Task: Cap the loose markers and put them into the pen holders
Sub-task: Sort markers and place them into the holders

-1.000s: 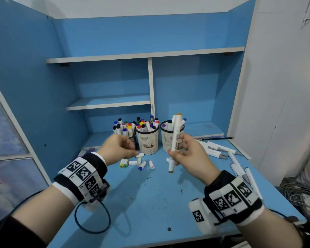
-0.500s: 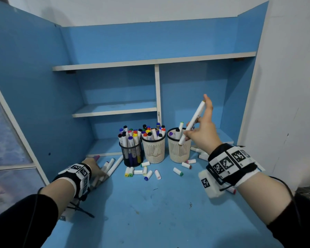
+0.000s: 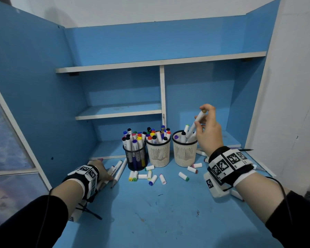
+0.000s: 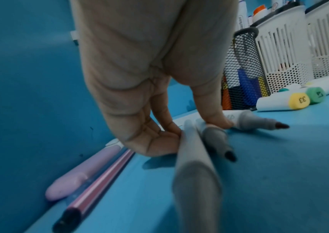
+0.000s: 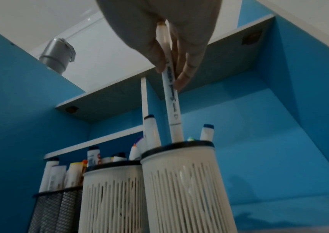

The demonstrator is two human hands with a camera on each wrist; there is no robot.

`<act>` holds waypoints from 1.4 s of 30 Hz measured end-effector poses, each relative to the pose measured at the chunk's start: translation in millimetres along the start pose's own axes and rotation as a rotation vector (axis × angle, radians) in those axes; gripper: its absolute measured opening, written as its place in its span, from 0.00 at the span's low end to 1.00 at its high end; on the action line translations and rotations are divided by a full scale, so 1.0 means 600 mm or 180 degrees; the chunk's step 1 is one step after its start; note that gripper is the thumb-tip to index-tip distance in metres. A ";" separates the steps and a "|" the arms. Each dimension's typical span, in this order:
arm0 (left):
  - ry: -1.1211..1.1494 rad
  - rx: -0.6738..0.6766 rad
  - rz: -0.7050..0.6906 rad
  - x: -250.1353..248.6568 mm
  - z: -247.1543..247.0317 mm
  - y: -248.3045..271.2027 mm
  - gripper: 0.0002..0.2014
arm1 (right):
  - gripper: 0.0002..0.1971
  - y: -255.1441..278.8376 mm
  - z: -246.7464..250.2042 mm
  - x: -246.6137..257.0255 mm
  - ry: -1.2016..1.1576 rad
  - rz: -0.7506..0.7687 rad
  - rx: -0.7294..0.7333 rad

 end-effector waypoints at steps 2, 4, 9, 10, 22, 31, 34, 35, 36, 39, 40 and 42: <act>0.0033 0.0008 -0.0002 -0.001 -0.002 0.000 0.52 | 0.17 0.000 -0.005 -0.010 0.0145 -0.0079 0.0104; 0.0088 0.0021 0.0021 -0.002 -0.002 0.003 0.50 | 0.14 0.000 -0.009 -0.020 0.0199 -0.0225 0.0176; 0.0187 -0.0098 -0.0150 -0.002 0.008 0.019 0.31 | 0.12 0.000 -0.015 -0.041 0.0369 -0.0445 0.0325; 0.0259 -0.0136 -0.0144 -0.002 0.010 0.022 0.30 | 0.12 -0.001 -0.015 -0.045 0.0464 -0.0446 0.0383; 0.1631 -0.1121 -0.0774 -0.022 0.119 0.121 0.09 | 0.09 0.024 0.017 -0.061 0.1008 -0.0074 0.0549; 0.2117 -0.1222 -0.1377 -0.069 0.163 0.215 0.08 | 0.14 0.060 0.006 -0.083 0.2088 -0.0499 0.2694; 0.2243 -0.1121 -0.1533 -0.088 0.166 0.244 0.08 | 0.16 0.065 -0.007 -0.084 0.2432 -0.0342 0.3269; 0.2274 -0.1107 -0.1571 -0.093 0.168 0.251 0.08 | 0.15 0.066 -0.012 -0.084 0.2551 -0.0240 0.3366; 0.2288 -0.1099 -0.1602 -0.096 0.170 0.258 0.08 | 0.14 0.066 -0.017 -0.087 0.2642 -0.0137 0.3425; 0.2288 -0.1039 -0.1684 -0.102 0.175 0.272 0.09 | 0.11 0.063 -0.033 -0.091 0.2953 0.0050 0.3547; 0.2298 -0.1017 -0.1701 -0.104 0.177 0.276 0.10 | 0.11 0.063 -0.037 -0.090 0.3059 0.0101 0.3607; 0.2353 -0.0997 -0.1711 -0.109 0.180 0.282 0.10 | 0.09 0.064 -0.043 -0.088 0.3247 0.0114 0.3670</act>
Point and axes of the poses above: each hand's wrist, its own y-axis away from the middle knuckle, its own z-axis out of the back of the hand, x = y × z, the point moved 1 cm from there along -y, towards the middle knuckle, and after that the axes turned 6 degrees about -x, right-handed, at the moved point
